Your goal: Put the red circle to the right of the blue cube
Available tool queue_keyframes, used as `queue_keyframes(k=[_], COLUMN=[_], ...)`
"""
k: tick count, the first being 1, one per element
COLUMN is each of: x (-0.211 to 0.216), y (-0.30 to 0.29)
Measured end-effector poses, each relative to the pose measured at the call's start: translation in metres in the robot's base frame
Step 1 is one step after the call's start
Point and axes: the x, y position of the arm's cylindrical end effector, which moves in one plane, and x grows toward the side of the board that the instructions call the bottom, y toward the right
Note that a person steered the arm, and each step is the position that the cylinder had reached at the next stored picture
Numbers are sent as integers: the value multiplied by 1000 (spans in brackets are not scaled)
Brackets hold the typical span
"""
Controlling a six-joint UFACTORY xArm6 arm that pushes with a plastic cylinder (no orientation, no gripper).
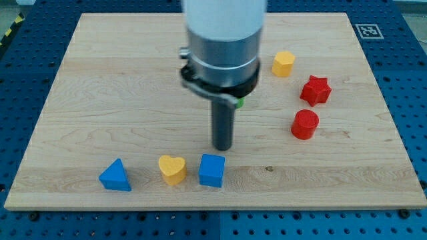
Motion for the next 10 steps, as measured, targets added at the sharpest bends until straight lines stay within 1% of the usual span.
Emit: queue_keyframes(k=[2,3,4,5,6,7,8,10], x=[-38,-38,-47,-66,-24,-15,-43,-30], y=[83,107,100,102,123,132,135,228])
